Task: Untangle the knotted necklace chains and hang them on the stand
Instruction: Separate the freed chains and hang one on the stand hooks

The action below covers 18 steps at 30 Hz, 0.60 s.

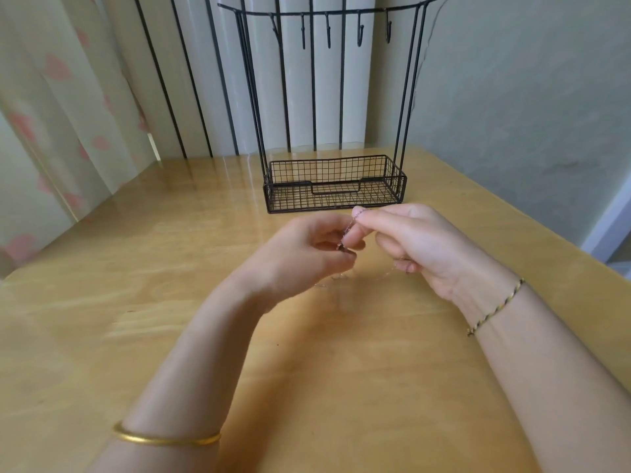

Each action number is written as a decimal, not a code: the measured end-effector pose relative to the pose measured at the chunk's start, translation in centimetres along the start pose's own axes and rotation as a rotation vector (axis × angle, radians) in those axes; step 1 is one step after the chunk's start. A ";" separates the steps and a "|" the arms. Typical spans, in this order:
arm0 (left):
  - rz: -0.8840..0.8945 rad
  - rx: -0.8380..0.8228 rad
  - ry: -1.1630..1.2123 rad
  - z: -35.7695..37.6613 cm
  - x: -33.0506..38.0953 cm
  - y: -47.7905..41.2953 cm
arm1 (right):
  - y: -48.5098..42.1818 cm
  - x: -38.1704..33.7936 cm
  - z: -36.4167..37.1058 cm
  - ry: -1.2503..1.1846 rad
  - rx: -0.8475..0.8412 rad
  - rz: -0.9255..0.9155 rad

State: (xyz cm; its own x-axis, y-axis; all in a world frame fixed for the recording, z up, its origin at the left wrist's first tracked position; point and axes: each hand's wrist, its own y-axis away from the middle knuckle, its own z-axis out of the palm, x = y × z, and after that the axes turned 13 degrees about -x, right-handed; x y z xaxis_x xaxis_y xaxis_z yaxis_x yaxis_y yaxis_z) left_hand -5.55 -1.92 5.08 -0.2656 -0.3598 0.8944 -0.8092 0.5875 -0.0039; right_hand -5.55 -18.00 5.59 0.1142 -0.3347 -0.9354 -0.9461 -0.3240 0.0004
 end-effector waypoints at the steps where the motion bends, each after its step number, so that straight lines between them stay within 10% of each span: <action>1: 0.008 0.006 -0.006 0.1 0.0 -0.1 | 0.0 -0.1 0.0 -0.003 0.000 -0.002; 18: -0.021 0.335 0.204 -1.4 -0.5 0.1 | -0.1 0.1 0.1 0.010 0.137 0.004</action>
State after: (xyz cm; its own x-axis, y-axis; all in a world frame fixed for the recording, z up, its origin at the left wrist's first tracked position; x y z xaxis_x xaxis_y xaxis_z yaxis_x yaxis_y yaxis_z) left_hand -4.71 -0.68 5.23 -0.1643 -0.1977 0.9664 -0.9486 0.3003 -0.0998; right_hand -5.49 -17.93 5.48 0.1131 -0.3448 -0.9319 -0.9789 -0.1994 -0.0450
